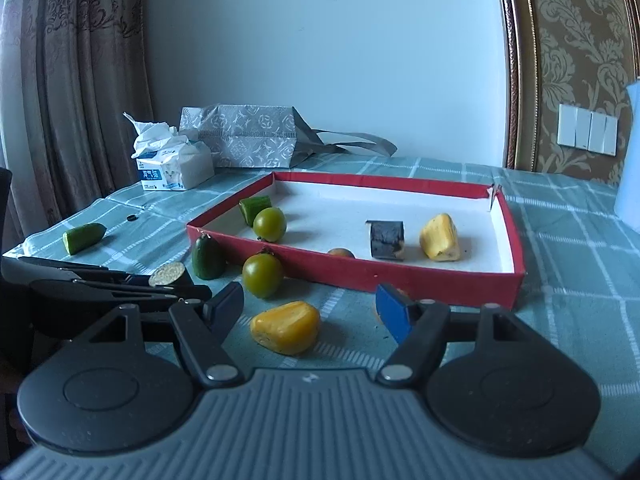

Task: Organize fruits
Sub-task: 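Move the right tool toward a brown longan while the left tool carries the cylinder chunk toward the tray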

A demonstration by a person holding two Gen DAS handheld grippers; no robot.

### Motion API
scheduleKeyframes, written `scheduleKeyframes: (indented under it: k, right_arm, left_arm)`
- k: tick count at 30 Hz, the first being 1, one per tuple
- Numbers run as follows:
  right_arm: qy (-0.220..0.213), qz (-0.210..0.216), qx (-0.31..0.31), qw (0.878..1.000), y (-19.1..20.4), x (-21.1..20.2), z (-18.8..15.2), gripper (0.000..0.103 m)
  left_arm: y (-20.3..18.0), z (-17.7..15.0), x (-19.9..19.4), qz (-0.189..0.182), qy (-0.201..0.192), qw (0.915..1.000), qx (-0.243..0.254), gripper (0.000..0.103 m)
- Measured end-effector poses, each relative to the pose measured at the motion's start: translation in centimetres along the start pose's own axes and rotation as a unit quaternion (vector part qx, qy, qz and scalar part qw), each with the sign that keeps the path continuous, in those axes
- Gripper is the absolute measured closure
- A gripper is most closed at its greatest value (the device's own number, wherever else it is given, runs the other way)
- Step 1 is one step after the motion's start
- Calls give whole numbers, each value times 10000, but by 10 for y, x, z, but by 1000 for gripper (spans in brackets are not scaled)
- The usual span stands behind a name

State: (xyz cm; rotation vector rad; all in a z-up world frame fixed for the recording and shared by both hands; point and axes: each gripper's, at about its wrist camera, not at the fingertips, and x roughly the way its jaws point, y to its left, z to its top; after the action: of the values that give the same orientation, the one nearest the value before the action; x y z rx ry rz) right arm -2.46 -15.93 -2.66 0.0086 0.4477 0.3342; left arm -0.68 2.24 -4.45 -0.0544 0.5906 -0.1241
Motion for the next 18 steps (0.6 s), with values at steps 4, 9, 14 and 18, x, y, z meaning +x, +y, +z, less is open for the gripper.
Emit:
scheduleKeyframes:
  k: [4,9,14,18]
  right_arm:
    - [154,98,7,9998,0,5,-1,32]
    - [195,131,-67,9997,4,9,-3,31]
    - [86,121,84,9999,-3,5,-3,31]
    - [21,103,135,9999,-6,3,-2,32]
  left_arm:
    - [0,0,0,21,-12,10000,5,71]
    - [-1,0,-5,120,-173,9998,42,71]
    - [-2,4,-9,259,-350,9990,68,71]
    - [-2,11,-10,402,-444,9982,100,71]
